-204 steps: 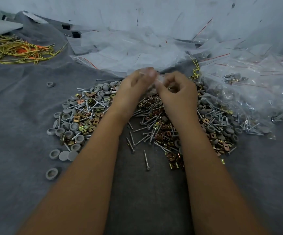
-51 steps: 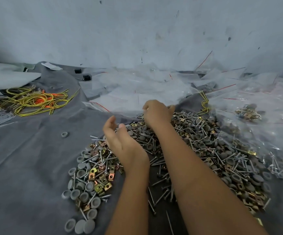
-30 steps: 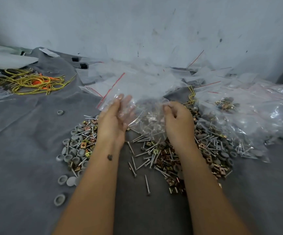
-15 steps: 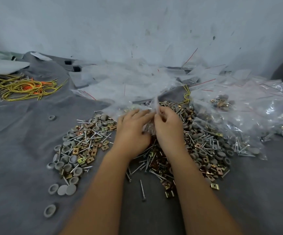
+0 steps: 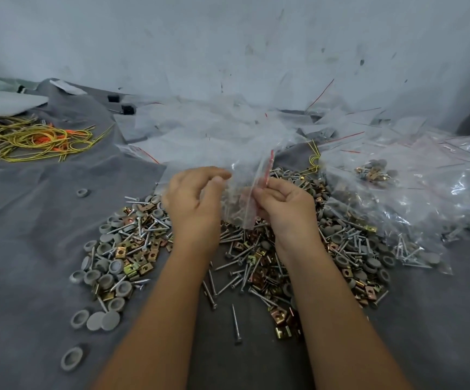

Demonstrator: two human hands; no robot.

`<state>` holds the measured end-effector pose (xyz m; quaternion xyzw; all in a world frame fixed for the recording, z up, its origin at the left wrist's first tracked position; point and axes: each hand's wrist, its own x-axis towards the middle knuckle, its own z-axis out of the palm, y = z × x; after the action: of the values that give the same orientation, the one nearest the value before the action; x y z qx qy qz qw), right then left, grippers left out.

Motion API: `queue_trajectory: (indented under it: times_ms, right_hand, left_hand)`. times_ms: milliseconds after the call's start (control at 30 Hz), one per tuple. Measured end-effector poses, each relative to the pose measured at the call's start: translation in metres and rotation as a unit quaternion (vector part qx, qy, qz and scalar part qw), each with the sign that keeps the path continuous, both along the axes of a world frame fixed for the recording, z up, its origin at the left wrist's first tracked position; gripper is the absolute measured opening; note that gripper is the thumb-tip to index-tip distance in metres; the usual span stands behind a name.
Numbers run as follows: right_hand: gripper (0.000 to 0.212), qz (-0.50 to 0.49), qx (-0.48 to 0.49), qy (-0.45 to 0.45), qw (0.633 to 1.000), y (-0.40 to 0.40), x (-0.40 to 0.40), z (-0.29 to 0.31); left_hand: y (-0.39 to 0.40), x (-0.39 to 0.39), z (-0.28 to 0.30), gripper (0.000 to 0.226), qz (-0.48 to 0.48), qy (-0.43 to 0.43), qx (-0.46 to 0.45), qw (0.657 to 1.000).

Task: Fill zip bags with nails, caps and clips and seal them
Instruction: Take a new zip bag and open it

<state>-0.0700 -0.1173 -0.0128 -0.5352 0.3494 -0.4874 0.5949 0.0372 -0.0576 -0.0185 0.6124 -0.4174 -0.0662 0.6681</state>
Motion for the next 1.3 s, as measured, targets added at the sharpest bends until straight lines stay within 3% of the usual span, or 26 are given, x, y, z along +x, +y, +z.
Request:
queue_trajectory:
  times_ms: [67, 133, 233, 333, 400, 500, 567, 667, 733, 833, 900, 1033, 1100, 1200, 1233, 1300]
  right_hand:
    - [0.018, -0.018, -0.027, 0.014, 0.999, 0.002, 0.001, 0.000]
    - [0.016, -0.041, -0.074, 0.044, 0.995, 0.004, 0.002, 0.000]
    - [0.014, -0.047, -0.133, 0.117, 0.983, 0.007, 0.004, 0.000]
    - [0.014, 0.047, -0.092, 0.098, 0.990, 0.009, 0.003, 0.002]
    - [0.017, 0.076, -0.052, 0.073, 0.993, 0.009, 0.001, 0.003]
    - [0.013, -0.007, -0.019, 0.051, 0.999, 0.006, 0.000, 0.003]
    - [0.011, -0.052, -0.014, 0.035, 0.998, 0.006, 0.001, 0.003]
    - [0.015, -0.068, -0.051, 0.011, 0.996, 0.007, 0.002, 0.004]
    - [0.016, -0.075, -0.079, -0.008, 0.994, 0.008, 0.001, 0.006]
    - [0.015, -0.112, -0.119, -0.007, 0.987, 0.005, -0.003, 0.008]
    - [0.014, -0.112, -0.134, -0.005, 0.985, 0.006, -0.005, 0.010]
    - [0.024, 0.102, -0.084, -0.106, 0.985, 0.012, -0.005, 0.014]
    - [0.025, 0.113, -0.067, -0.094, 0.987, 0.010, -0.007, 0.014]
    - [0.018, -0.001, -0.137, 0.108, 0.985, 0.006, -0.006, 0.009]
    - [0.023, -0.016, -0.184, 0.186, 0.965, 0.006, -0.004, 0.006]
    - [0.030, 0.008, -0.255, 0.298, 0.920, 0.009, 0.000, 0.002]
  left_hand:
    - [0.003, -0.006, 0.000, 0.021, 0.028, -0.089, 0.016, 0.996]
    - [0.001, -0.011, -0.002, 0.025, -0.020, -0.098, 0.070, 0.993]
    - [-0.005, -0.010, 0.000, 0.012, -0.078, -0.029, 0.089, 0.993]
    - [-0.007, -0.005, 0.003, 0.026, -0.099, 0.128, 0.051, 0.986]
    - [-0.009, -0.003, 0.001, 0.030, -0.053, 0.141, 0.048, 0.987]
    - [-0.010, -0.004, -0.004, 0.024, 0.019, 0.072, 0.019, 0.997]
    - [-0.010, -0.006, -0.006, 0.014, -0.031, 0.005, 0.034, 0.999]
    - [-0.012, -0.009, -0.012, 0.009, -0.086, -0.213, 0.156, 0.961]
    - [-0.015, -0.010, -0.016, 0.007, -0.071, -0.253, 0.175, 0.949]
    - [-0.011, -0.005, -0.009, 0.031, -0.022, -0.055, 0.105, 0.993]
    - [-0.007, 0.002, 0.002, 0.039, 0.027, 0.030, 0.048, 0.998]
    - [0.005, 0.015, 0.033, 0.033, 0.042, 0.134, -0.027, 0.990]
    - [0.012, 0.025, 0.049, 0.030, 0.101, 0.170, -0.114, 0.974]
    - [0.020, 0.045, 0.054, 0.027, 0.294, -0.003, -0.163, 0.942]
    - [0.021, 0.049, 0.050, 0.033, 0.341, -0.083, -0.131, 0.927]
    - [0.018, 0.050, 0.037, 0.037, 0.344, -0.222, 0.014, 0.912]
